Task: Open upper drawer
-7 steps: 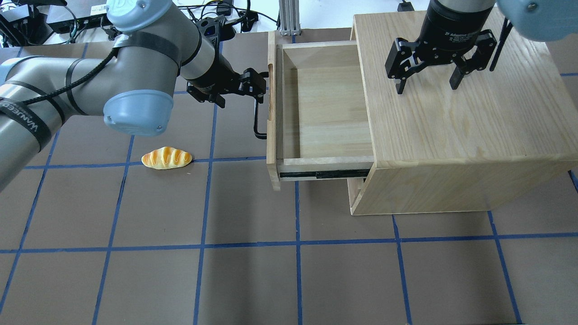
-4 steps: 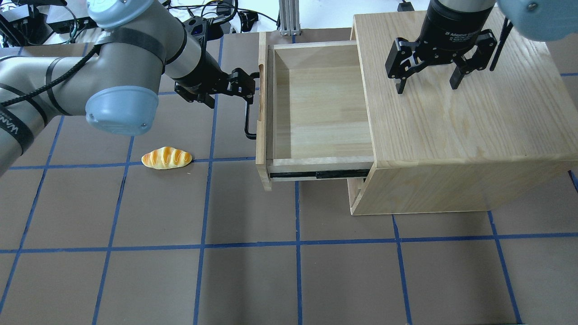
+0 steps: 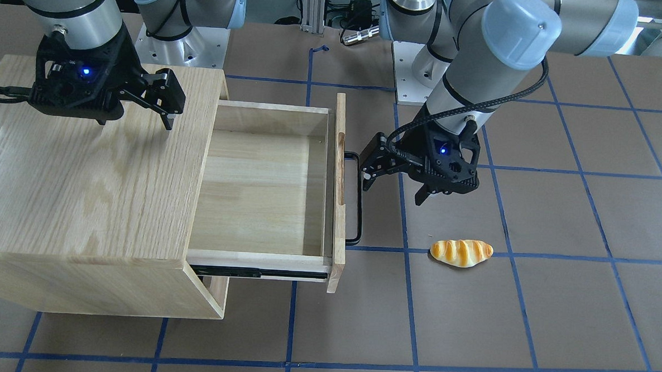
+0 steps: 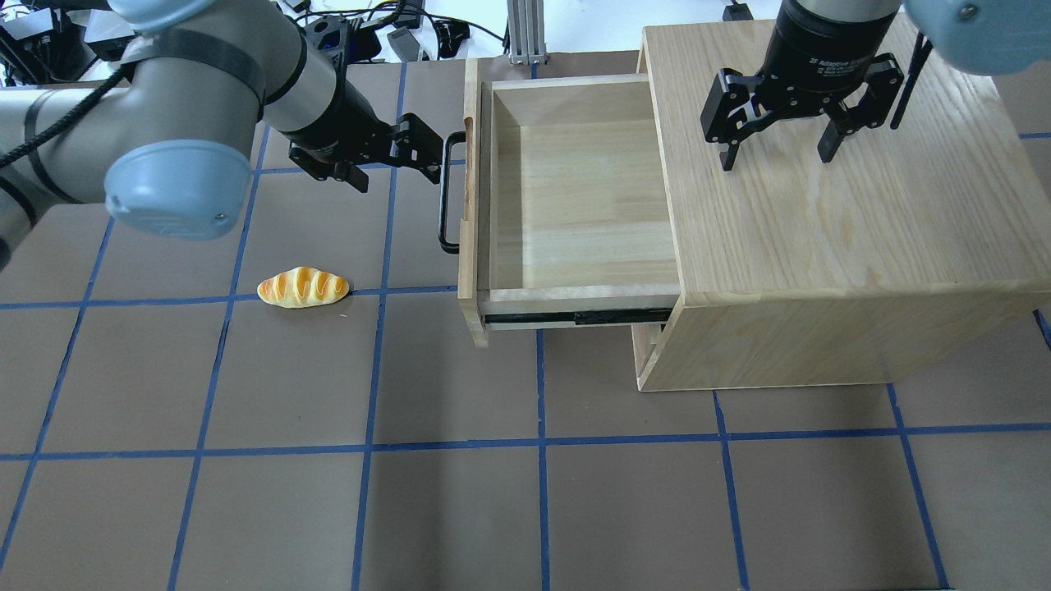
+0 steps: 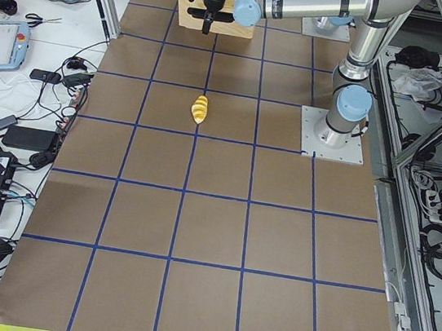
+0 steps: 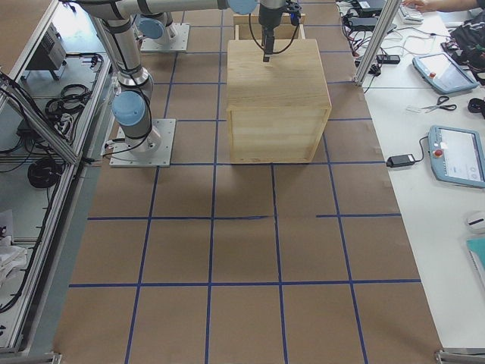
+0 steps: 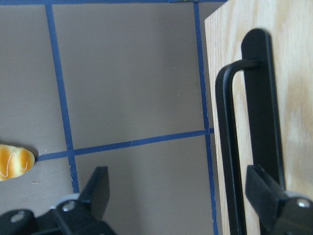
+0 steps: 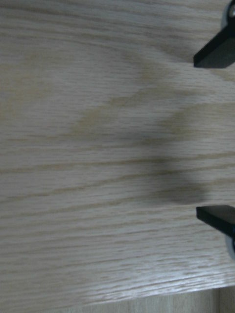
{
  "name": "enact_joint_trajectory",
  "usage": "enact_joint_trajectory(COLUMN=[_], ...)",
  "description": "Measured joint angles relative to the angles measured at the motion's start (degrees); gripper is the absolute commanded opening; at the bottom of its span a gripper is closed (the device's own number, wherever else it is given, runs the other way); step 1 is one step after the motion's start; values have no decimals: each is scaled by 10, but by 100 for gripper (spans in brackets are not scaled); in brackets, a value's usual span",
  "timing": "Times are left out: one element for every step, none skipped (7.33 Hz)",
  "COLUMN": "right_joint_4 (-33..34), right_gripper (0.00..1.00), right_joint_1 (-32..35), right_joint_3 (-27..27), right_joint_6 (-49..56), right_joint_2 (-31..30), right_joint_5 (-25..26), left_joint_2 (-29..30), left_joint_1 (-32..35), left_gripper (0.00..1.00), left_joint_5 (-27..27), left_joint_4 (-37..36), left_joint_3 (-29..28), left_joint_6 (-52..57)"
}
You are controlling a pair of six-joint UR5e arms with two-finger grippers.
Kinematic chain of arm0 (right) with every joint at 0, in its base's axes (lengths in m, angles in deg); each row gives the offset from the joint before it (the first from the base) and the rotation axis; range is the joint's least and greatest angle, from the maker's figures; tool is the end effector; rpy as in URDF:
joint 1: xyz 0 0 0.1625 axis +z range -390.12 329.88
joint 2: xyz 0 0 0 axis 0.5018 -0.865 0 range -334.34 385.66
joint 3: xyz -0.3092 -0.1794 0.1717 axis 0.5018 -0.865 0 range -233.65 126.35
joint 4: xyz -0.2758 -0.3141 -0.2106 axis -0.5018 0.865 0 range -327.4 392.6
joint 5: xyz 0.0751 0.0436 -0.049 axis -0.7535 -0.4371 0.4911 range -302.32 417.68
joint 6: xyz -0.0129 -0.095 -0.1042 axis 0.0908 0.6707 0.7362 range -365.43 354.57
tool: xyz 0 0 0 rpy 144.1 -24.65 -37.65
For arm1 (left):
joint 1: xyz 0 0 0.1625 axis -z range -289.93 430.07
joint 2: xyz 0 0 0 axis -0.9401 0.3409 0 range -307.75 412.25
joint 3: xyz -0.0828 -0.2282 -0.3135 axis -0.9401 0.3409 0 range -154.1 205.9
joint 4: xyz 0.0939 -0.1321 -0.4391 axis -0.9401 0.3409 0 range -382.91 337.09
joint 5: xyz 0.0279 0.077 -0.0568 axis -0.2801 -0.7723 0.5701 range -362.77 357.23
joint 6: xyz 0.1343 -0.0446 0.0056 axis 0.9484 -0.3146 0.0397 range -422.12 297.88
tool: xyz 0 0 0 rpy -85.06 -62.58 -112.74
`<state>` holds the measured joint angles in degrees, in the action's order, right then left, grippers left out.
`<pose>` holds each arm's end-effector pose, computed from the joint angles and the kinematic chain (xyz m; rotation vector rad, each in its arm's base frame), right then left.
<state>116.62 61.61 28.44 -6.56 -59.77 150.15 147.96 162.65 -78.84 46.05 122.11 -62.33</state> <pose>0.1444 -0.5685 0.4381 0.0179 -3.0966 -0.0695 -0.1941 -0.5905 0.3444 -0.0880 -2.8856 0.2216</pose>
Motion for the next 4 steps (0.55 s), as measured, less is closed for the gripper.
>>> enact_joint_trajectory(right_joint_4=[0, 0, 0, 0], right_gripper=[100, 100, 100, 100], right_joint_1=[0, 0, 0, 0], right_joint_3=[0, 0, 0, 0], right_joint_6=[0, 0, 0, 0], right_joint_2=[0, 0, 0, 0], right_joint_5=[0, 0, 0, 0], left_joint_2=[-17, -36, -53, -67], left_joint_1=[-15, -33, -46, -51], left_gripper=[100, 100, 100, 100], left_joint_5=[-1, -6, -32, -74], left_joint_4=[42, 92, 136, 167], left_joint_3=[-12, -28, -46, -60], left_joint_6=[9, 26, 35, 38])
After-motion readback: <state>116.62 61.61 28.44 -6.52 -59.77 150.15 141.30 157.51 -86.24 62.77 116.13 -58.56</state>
